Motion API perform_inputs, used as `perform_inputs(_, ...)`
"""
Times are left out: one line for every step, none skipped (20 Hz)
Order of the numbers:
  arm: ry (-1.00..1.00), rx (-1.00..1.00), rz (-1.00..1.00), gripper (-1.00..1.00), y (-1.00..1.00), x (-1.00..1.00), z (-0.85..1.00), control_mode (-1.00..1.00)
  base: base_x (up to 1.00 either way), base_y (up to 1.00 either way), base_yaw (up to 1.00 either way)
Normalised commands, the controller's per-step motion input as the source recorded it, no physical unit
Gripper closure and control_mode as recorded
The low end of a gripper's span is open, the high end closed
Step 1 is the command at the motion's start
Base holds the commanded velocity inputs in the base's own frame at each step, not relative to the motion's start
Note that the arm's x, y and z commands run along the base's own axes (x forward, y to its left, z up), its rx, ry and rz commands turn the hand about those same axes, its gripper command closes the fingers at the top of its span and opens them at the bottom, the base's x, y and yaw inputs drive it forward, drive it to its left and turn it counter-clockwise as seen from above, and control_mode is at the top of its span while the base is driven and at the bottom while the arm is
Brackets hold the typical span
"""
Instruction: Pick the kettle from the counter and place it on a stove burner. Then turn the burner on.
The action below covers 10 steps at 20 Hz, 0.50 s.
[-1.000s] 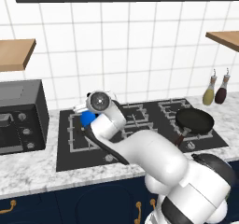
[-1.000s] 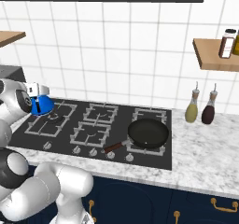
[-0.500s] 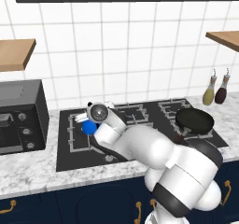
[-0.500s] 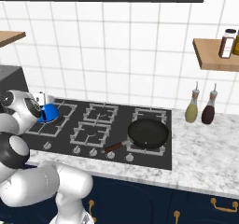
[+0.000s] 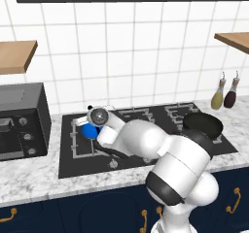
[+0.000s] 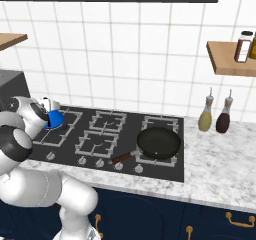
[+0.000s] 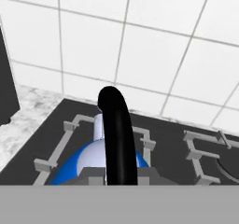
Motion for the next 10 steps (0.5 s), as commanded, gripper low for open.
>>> perform_inputs(0.0, 0.01, 0.0, 1.0, 0.36, 0.12, 0.0, -1.0, 0.0, 0.0, 0.0)
perform_inputs(0.0, 0.01, 0.0, 1.0, 0.22, 0.06, 0.0, -1.0, 0.0, 0.0, 0.0)
perform_inputs(0.0, 0.02, 0.0, 1.0, 0.1, 0.01, -0.02, -1.0, 0.0, 0.0, 0.0)
perform_inputs(0.02, 0.01, 0.0, 1.0, 0.0, 0.0, -0.02, -1.0, 0.0, 0.0, 0.0)
perform_inputs(0.05, 0.0, 0.0, -1.0, 0.0, 0.0, 0.0, -1.0, 0.0, 0.0, 0.0)
perform_inputs(0.0, 0.0, 0.0, -1.0, 0.0, 0.0, 0.0, -1.0, 0.0, 0.0, 0.0)
perform_inputs(0.0, 0.0, 0.0, -1.0, 0.0, 0.0, 0.0, -1.0, 0.0, 0.0, 0.0)
perform_inputs(0.0, 0.0, 0.0, -1.0, 0.0, 0.0, 0.0, -1.0, 0.0, 0.0, 0.0)
perform_inputs(0.0, 0.0, 0.0, -1.0, 0.0, 0.0, 0.0, -1.0, 0.0, 0.0, 0.0)
perform_inputs(0.0, 0.0, 0.0, -1.0, 0.0, 0.0, 0.0, -1.0, 0.0, 0.0, 0.0)
